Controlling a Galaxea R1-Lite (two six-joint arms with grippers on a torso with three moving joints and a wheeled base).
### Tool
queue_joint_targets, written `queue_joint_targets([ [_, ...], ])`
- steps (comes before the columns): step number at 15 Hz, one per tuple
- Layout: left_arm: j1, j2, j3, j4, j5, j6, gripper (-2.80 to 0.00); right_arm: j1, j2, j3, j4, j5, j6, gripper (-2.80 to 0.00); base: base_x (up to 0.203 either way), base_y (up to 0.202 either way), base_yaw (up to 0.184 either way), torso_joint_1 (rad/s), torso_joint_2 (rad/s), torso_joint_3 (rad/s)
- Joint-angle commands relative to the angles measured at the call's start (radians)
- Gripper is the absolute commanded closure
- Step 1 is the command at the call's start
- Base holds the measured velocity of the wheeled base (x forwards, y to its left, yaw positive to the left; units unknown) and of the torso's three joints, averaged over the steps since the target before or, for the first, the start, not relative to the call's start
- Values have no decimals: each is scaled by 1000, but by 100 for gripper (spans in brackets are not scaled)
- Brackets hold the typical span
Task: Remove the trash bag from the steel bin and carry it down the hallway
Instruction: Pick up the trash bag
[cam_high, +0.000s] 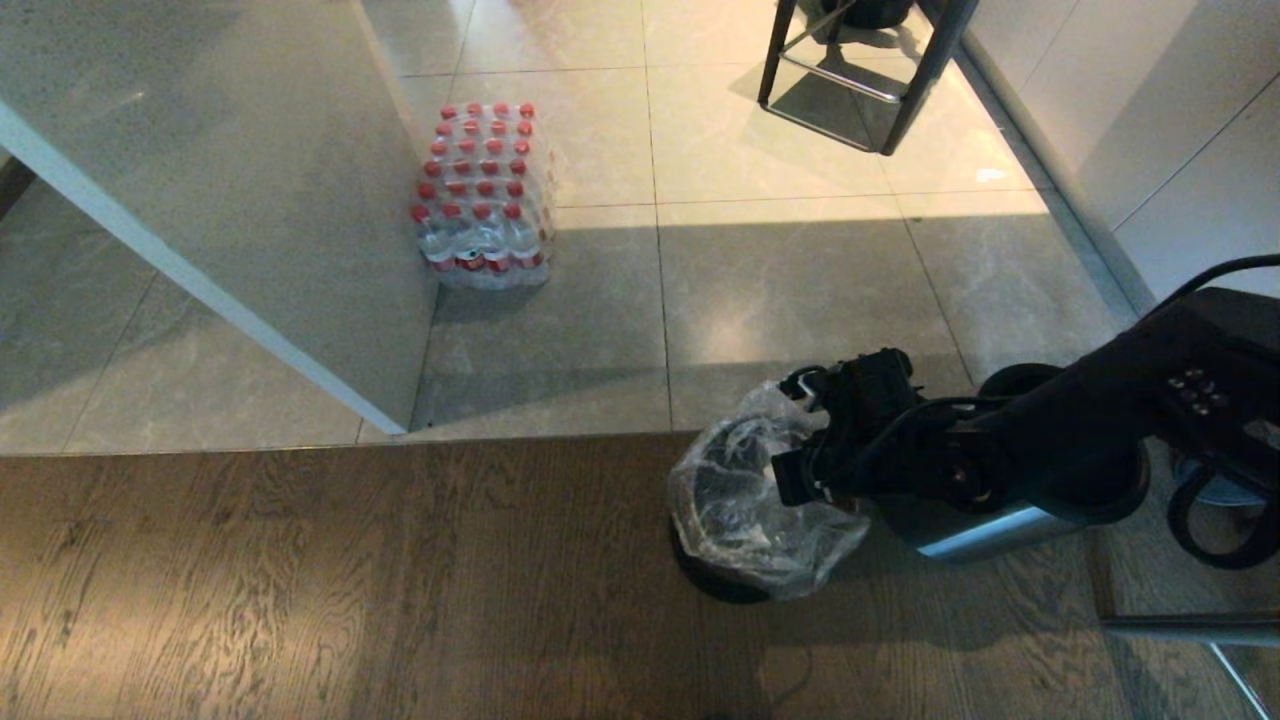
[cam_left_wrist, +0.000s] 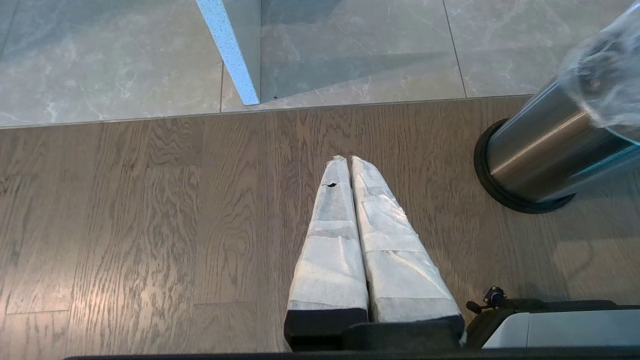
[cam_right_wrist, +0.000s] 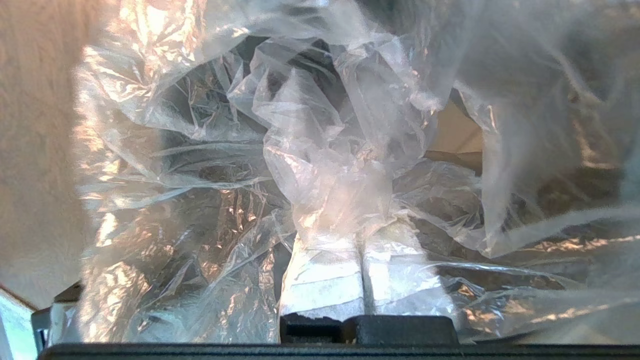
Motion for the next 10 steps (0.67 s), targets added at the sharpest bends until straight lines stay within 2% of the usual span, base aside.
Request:
queue_joint_targets([
  [1, 0, 0, 0, 1, 0, 0, 0, -9, -100, 40, 3, 0, 6, 0, 0, 0, 0, 0, 0, 0],
  [10, 0, 0, 0, 1, 0, 0, 0, -25, -316, 112, 74, -1, 14, 0, 0, 0, 0, 0, 0, 0],
])
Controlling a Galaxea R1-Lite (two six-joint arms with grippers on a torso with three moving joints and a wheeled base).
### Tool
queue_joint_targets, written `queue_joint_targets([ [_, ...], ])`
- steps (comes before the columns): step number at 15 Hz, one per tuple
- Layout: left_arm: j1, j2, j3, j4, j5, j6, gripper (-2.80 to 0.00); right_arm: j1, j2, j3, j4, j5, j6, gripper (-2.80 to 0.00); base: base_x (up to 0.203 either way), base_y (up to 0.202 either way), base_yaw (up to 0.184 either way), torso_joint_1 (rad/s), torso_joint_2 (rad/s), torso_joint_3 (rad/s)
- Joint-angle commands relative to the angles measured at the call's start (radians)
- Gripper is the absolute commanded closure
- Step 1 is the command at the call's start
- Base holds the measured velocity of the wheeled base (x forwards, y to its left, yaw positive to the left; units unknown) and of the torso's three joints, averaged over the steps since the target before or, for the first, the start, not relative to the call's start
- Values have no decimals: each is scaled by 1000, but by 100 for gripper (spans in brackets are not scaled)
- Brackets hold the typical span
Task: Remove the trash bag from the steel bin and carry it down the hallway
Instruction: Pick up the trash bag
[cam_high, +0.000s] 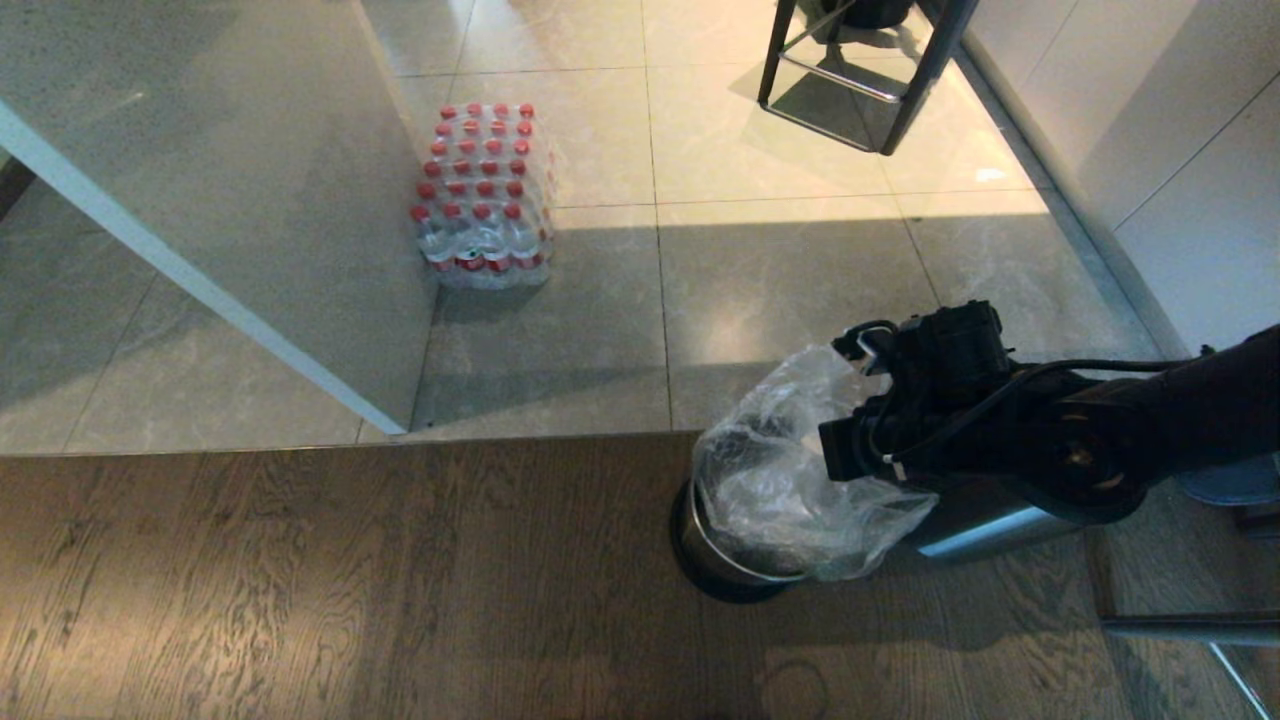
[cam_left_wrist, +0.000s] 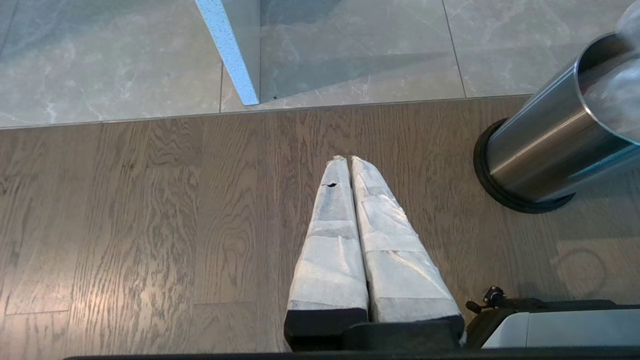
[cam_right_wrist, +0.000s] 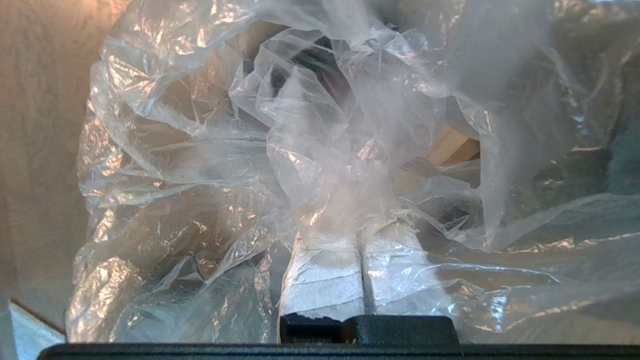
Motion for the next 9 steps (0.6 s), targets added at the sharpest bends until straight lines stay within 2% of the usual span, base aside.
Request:
queue_joint_targets([
  [1, 0, 0, 0, 0, 0, 0, 0, -4, -102, 12, 11, 0, 1, 0, 0, 0, 0, 0, 0, 0],
  [6, 0, 0, 0, 0, 0, 0, 0, -20, -308, 65, 54, 0, 31, 0, 0, 0, 0, 0, 0, 0],
  [9, 0, 0, 0, -1, 0, 0, 0, -28, -438, 94, 110, -3, 75, 0, 0, 0, 0, 0, 0, 0],
])
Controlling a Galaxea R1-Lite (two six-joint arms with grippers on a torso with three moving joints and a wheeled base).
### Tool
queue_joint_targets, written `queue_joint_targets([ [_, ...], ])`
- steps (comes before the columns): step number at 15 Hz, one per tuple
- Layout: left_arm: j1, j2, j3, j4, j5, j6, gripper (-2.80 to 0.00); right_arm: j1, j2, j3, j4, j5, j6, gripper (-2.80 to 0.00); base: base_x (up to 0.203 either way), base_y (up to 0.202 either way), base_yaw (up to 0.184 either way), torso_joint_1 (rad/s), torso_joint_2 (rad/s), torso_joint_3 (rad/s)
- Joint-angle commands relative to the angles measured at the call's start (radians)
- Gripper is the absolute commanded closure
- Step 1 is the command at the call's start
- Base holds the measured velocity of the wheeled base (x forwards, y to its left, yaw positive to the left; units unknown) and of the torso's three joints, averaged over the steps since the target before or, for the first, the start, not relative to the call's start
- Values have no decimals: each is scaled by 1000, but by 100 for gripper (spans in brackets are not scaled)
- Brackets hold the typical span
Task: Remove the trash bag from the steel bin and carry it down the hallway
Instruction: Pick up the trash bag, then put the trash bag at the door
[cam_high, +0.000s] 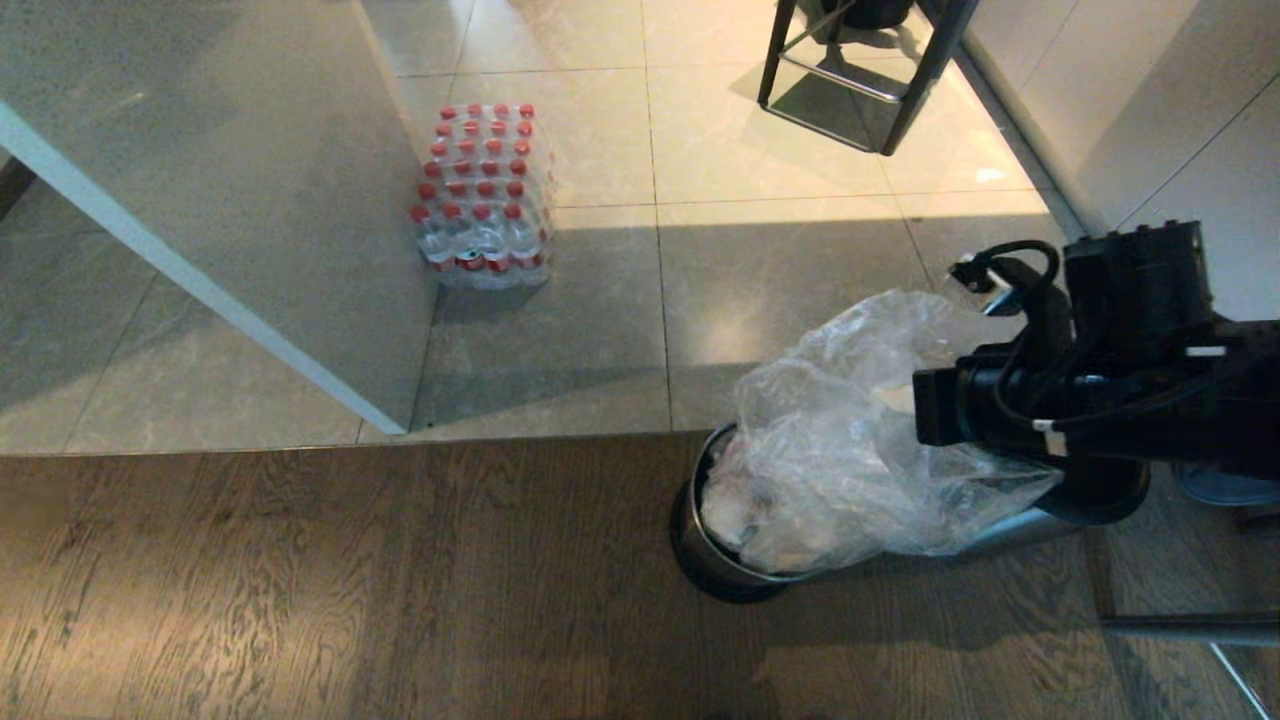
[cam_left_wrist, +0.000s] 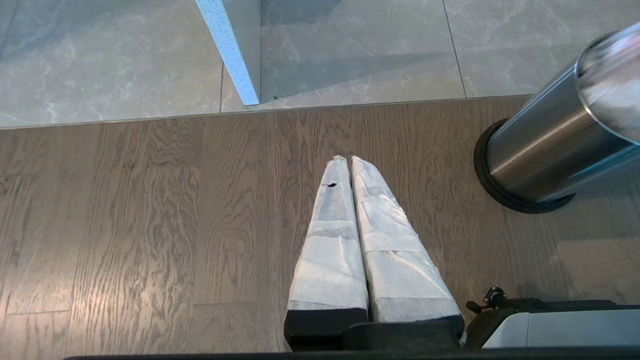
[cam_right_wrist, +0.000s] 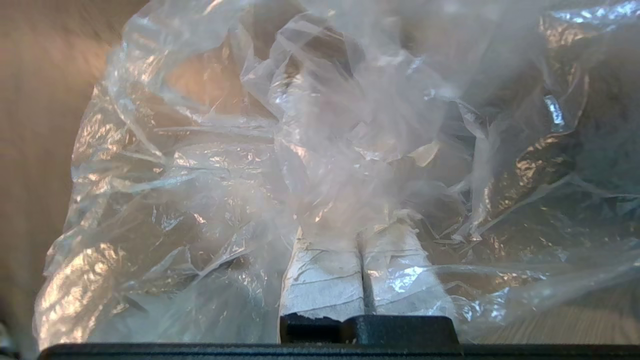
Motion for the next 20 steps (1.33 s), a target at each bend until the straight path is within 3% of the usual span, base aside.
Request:
queue_joint_targets([
  [1, 0, 0, 0, -1, 0, 0, 0, -7, -148, 18, 46, -2, 27, 0, 0, 0, 0, 0, 0, 0],
  [6, 0, 0, 0, -1, 0, 0, 0, -41, -377, 64, 188, -10, 64, 0, 0, 0, 0, 0, 0, 0],
  [10, 0, 0, 0, 0, 0, 0, 0, -83, -541, 124, 248, -81, 66, 0, 0, 0, 0, 0, 0, 0],
  [13, 0, 0, 0, 0, 0, 0, 0, -112, -719, 287, 252, -89, 40, 0, 0, 0, 0, 0, 0, 0],
  [20, 0, 0, 0, 0, 0, 0, 0, -247, -1180, 771, 235, -85, -132, 0, 0, 0, 0, 0, 0, 0],
])
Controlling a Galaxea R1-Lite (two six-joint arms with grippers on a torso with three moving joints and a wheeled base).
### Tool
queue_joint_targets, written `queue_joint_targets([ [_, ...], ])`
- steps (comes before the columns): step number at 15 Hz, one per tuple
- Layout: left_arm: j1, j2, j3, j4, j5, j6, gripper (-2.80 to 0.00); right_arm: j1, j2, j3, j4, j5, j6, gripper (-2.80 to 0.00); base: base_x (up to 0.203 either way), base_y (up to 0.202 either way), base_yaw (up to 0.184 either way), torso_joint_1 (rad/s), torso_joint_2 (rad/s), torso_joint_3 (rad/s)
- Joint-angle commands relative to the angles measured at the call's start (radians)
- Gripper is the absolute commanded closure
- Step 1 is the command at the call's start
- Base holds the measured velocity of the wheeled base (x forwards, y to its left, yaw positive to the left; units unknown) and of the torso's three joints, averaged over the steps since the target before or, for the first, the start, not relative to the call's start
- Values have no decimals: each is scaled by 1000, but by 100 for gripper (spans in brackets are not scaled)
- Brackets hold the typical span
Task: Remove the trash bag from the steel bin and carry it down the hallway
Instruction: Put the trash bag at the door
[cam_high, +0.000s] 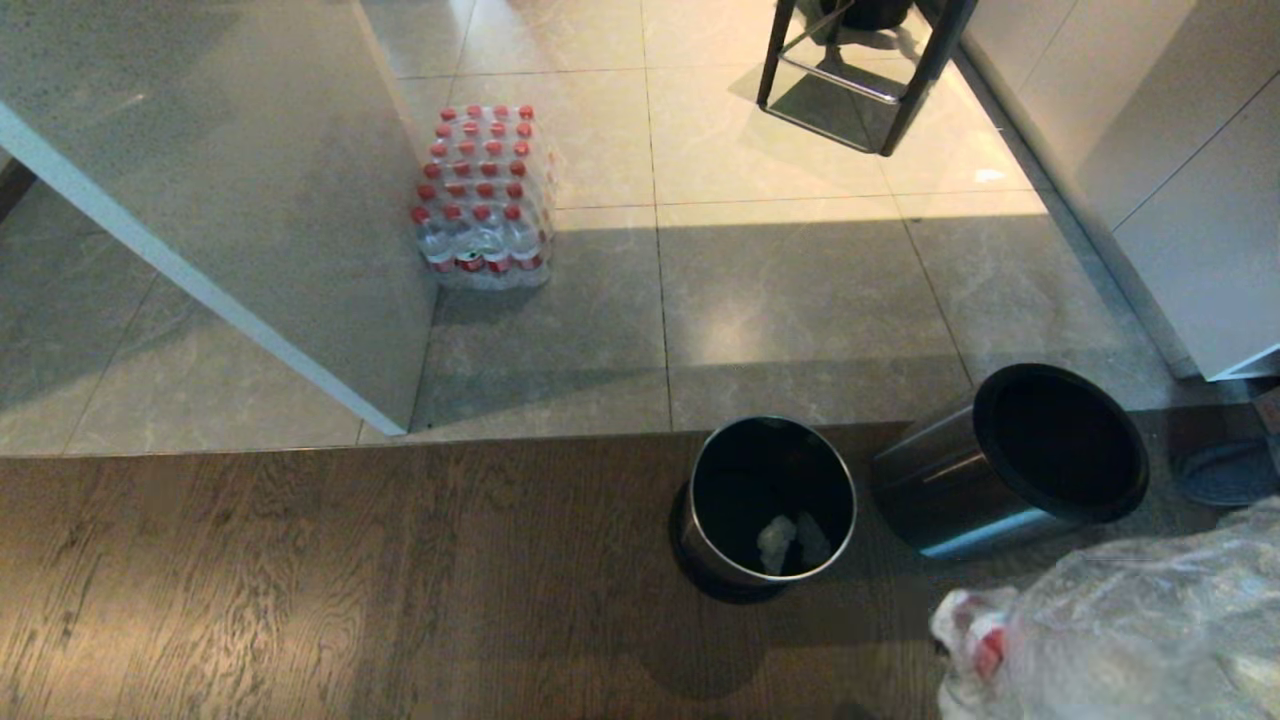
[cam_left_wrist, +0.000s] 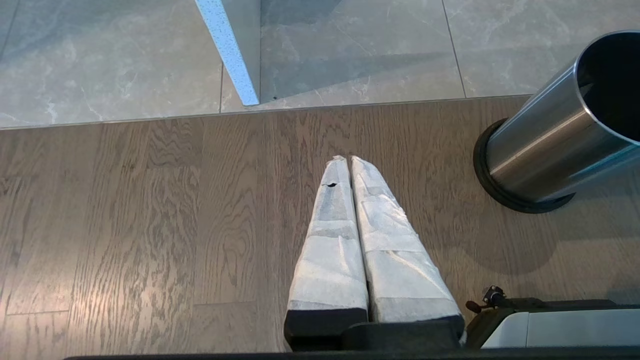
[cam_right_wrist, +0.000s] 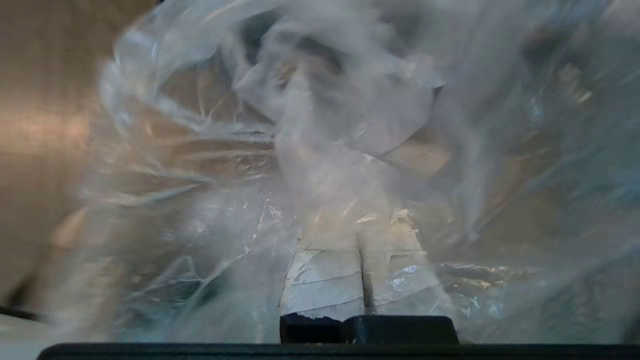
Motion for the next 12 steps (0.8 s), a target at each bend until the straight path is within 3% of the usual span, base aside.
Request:
queue_joint_targets([
  [1, 0, 0, 0, 0, 0, 0, 0, -19, -198, 149, -26, 1, -37, 0, 0, 0, 0, 0, 0, 0],
  [4, 0, 0, 0, 0, 0, 0, 0, -14, -264, 259, -113, -67, -54, 0, 0, 0, 0, 0, 0, 0],
  [12, 0, 0, 0, 0, 0, 0, 0, -38, -266, 261, -61, -56, -67, 0, 0, 0, 0, 0, 0, 0],
])
